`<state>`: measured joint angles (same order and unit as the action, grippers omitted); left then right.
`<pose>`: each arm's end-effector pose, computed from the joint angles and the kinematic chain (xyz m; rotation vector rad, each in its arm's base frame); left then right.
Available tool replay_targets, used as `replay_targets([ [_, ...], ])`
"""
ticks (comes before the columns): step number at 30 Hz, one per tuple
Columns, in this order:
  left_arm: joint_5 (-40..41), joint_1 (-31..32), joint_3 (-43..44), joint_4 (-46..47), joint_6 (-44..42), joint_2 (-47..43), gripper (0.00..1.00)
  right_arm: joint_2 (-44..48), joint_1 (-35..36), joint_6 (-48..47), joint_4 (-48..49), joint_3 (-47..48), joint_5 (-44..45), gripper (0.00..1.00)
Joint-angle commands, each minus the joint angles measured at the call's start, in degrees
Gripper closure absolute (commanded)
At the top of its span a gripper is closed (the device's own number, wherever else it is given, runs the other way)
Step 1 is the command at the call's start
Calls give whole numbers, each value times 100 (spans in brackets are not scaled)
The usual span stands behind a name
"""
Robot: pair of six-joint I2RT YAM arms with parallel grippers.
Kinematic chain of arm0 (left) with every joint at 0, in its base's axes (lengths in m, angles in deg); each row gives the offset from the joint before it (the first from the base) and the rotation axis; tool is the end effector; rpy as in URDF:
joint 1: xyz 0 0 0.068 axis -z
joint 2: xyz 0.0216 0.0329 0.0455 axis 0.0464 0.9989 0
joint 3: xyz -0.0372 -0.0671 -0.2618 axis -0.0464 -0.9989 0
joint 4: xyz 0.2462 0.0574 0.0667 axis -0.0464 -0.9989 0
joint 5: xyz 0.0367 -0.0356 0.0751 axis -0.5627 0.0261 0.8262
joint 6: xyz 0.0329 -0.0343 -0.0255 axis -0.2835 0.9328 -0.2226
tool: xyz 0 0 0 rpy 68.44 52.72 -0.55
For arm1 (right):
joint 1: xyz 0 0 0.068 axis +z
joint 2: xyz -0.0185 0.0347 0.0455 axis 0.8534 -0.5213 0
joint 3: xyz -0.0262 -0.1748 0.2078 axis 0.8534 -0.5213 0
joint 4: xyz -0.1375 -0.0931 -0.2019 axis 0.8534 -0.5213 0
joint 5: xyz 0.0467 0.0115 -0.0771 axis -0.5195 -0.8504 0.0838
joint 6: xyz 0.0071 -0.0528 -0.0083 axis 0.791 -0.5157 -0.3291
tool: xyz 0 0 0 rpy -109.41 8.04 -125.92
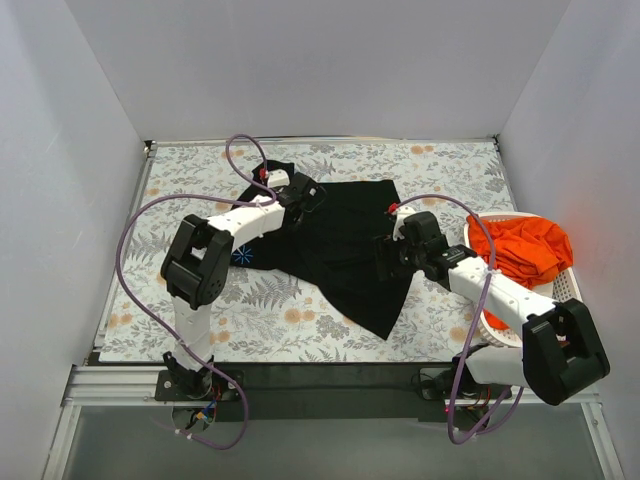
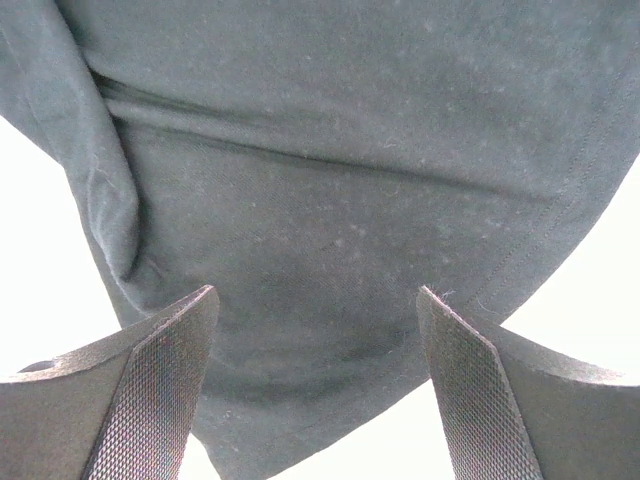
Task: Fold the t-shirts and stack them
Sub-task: Flatten the tshirt out
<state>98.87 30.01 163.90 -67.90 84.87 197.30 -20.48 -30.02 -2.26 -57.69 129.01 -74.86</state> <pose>0.3561 -0.2058 0.1792 -1.1508 2.1797 -0.0359 0.2257 0.1258 0.2100 -0.3916 2.3435 0.4252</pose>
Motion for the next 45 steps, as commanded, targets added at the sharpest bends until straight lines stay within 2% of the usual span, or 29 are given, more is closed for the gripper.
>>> replay_targets([
  [1,231,29,-209,-59,126,-669,100,226,27,-63,146,-54,63,27],
  [5,143,47,-577,-287,354,-1240,100,323,27,-37,138,-63,-7,27],
  [7,117,56,-894,-358,529,-1887,100,428,27,-19,111,-63,-60,27],
  [13,-304,117,-2458,-638,994,-3612,100,587,45,-2,85,-81,-165,27],
  [17,-1041,170,-3697,-999,1671,-5059,100,587,71,33,67,-107,-227,28],
  [19,-1131,187,-4302,-1394,2119,-5510,100,622,89,25,67,-142,-254,28],
  [22,-1201,222,-4761,-1982,2803,-6433,100,605,106,-28,67,-151,-289,28],
  [24,-1437,293,-4736,-2019,2771,-6829,98,587,124,-54,67,-151,-315,28],
  [25,-1439,293,-4710,-2063,2893,-6874,94,552,133,-54,59,-160,-341,28],
  [30,-1062,284,-4105,-2230,2473,-6463,52,508,203,-89,50,-125,-421,28],
  [33,-921,293,-3631,-2029,1946,-5953,41,508,229,-116,41,-116,-421,28],
  [38,-744,284,-2988,-1563,1296,-4864,42,411,247,-125,41,-125,-394,28],
  [42,-885,363,-2558,-957,804,-3671,42,385,264,-134,41,-151,-368,29],
  [45,-675,521,-2013,-912,636,-2766,44,350,273,-142,50,-160,-333,29],
])
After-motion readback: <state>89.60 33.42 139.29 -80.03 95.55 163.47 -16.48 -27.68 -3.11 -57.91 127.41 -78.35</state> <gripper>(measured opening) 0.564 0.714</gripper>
